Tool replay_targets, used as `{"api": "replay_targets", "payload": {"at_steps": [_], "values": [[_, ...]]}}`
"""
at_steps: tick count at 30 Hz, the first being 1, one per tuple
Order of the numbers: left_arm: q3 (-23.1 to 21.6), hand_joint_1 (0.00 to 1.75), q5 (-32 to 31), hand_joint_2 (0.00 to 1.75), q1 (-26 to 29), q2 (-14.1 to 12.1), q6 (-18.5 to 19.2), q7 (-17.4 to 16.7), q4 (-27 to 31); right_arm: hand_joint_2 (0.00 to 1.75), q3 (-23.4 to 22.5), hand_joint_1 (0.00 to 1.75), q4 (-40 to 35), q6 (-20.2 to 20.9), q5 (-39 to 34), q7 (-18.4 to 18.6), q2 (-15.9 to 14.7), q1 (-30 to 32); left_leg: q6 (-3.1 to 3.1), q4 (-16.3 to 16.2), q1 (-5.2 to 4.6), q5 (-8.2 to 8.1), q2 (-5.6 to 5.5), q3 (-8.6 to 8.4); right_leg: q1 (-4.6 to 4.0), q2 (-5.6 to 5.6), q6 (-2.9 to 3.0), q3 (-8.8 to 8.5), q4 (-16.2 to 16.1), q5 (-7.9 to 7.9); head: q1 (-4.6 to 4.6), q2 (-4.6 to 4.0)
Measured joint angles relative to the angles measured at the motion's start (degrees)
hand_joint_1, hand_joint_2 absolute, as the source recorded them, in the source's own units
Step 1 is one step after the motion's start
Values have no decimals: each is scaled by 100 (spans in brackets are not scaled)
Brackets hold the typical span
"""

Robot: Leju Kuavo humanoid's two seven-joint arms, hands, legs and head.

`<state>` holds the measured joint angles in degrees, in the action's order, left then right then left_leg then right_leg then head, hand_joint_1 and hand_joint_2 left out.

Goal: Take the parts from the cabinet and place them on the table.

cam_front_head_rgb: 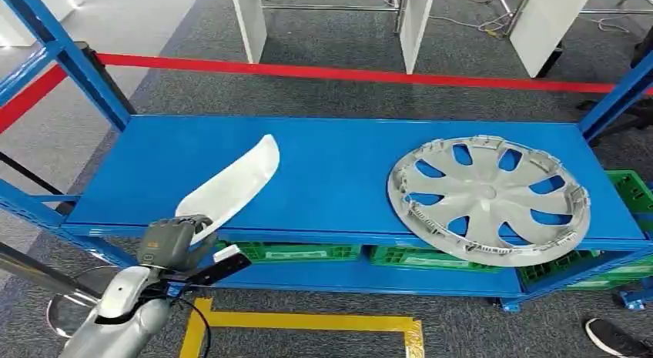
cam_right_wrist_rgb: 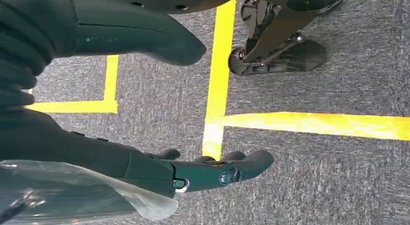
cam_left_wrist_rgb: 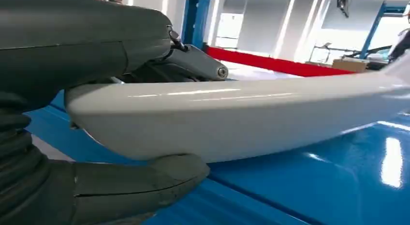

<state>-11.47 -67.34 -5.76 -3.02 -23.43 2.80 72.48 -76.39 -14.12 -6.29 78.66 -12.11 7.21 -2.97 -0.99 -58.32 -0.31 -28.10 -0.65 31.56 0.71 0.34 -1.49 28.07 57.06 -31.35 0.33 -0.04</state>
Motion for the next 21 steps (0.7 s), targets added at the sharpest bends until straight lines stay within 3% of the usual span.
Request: {"api": "replay_targets", "payload": {"at_steps": [11, 17, 21], "values": [[-2, 175, 75, 175, 90, -13, -110, 112, 114, 175, 0, 0, 0, -2, 2, 2, 0, 1, 0, 0, 0, 0, 0, 0, 0, 0, 0, 1, 0, 0, 2, 0], [0, 175, 309, 175, 311, -17, -599, 418, 527, 175, 0, 0, 2, -26, -11, 0, 0, 4, 0, 0, 0, 0, 0, 0, 0, 1, 0, 1, 0, 0, 2, 0], [0, 175, 1132, 175, 622, -7, -739, 869, 1205, 175, 0, 0, 2, -63, -52, -15, 0, 10, 0, 0, 0, -1, 1, 2, 0, 1, 0, 2, 0, -1, 2, -2]]}}
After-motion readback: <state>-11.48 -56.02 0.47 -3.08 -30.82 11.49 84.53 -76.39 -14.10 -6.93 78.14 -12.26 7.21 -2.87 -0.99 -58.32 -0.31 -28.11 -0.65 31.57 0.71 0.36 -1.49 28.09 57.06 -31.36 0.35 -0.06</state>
